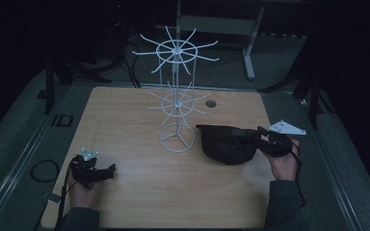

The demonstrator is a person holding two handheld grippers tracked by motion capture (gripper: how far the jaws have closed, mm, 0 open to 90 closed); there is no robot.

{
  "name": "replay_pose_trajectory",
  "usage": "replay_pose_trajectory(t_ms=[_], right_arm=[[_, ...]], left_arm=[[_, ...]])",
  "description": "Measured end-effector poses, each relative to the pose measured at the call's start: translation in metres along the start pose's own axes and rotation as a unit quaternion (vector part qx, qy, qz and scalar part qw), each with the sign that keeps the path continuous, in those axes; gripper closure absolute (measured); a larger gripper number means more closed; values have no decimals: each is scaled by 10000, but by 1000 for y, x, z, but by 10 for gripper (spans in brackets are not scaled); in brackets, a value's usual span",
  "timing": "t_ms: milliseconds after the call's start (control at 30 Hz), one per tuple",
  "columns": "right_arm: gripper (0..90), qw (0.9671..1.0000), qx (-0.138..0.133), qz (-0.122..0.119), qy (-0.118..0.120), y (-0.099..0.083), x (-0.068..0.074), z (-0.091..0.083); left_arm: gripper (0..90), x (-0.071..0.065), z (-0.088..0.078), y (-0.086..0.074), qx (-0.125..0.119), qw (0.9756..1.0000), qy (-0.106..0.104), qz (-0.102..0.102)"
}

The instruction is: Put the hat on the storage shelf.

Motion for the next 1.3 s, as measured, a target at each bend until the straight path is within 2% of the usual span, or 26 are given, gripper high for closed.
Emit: replay_pose_trajectory(t_ms=[67, 267, 400, 567, 733, 933, 1300], right_arm=[[640, 10000, -71, -10, -44, 5, 1, -3], [790, 9988, -409, 260, -21, 28, 0, -16], [793, 9982, -509, 310, 99, 43, 1, -23], [802, 9989, -391, 179, 164, 56, 6, -24], [809, 9994, -231, -24, 255, 67, 13, -19], [812, 9993, -114, -137, 333, 78, 18, -14], [814, 9986, -116, -268, 448, 97, 23, -12]], left_arm=[[30, 0, 0, 0, 0, 10000, 0, -1], [30, 0, 0, 0, -8, 10000, 1, -11], [30, 0, 0, 0, -8, 10000, 1, -9], [30, 0, 0, 0, 2, 10000, 0, -4], [30, 0, 0, 0, -10, 10000, 5, -6], [30, 0, 0, 0, -14, 10000, 6, -9], [30, 0, 0, 0, -14, 10000, 7, -14]])
Point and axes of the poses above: each handheld gripper's, and its own axes: z roughly forward along the jaws, y roughly out of its top, x roughly to its left, the point moved 7 cm from there along z, roughly forward along the jaws, and after that the axes turned 8 degrees about -x, right-handed, at the moved point
